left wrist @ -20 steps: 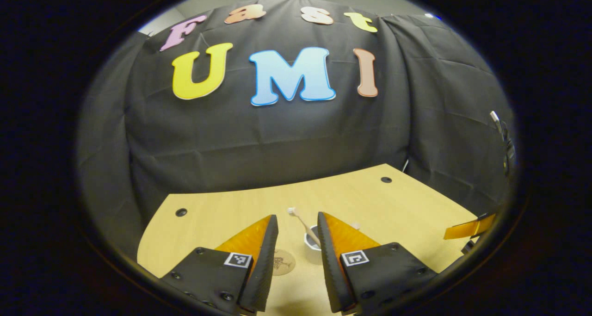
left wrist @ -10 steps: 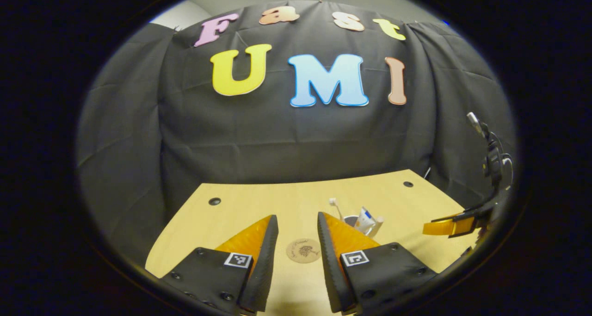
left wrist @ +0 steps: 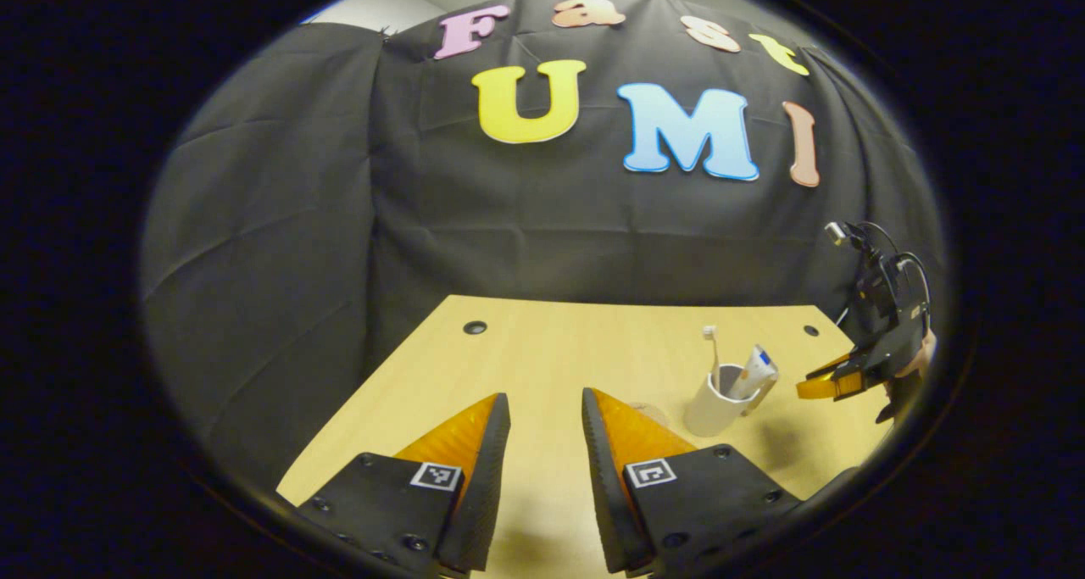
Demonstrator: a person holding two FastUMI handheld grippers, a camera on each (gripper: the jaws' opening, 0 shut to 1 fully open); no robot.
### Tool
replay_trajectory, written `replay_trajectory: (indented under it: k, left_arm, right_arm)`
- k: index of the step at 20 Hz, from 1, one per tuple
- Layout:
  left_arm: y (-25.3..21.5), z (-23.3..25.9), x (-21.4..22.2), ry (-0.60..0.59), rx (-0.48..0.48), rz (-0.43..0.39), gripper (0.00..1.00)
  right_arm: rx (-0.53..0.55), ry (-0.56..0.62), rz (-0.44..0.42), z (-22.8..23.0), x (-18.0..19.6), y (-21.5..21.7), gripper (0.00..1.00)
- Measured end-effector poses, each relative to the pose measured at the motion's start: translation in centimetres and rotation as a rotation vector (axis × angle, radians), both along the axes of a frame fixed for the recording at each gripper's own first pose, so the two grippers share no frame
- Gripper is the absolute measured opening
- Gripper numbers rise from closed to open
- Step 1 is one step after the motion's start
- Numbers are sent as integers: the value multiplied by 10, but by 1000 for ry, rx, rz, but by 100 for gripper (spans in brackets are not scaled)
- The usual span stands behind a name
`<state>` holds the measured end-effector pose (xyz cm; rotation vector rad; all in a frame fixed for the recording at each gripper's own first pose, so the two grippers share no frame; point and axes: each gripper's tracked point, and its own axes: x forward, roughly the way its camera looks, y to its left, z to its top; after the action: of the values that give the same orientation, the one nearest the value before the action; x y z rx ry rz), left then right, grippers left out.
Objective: Put the toothbrush and toothpaste on the desktop into the cup, then pick up the cup and place it on the coaster on the desktop.
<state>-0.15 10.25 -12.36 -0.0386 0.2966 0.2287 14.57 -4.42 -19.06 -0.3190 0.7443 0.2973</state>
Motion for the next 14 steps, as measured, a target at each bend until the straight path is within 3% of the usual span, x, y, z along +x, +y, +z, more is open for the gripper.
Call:
replay_trajectory:
  k: [9, 14]
  left_arm:
    - [38, -26, -11, 54, -52, 130, 56]
    - [47, -37, -14, 78, -70, 177, 57]
  right_arm:
    - [-243, 109, 236, -19, 39, 10, 39]
    - [-302, 155, 335, -20, 50, 19, 39]
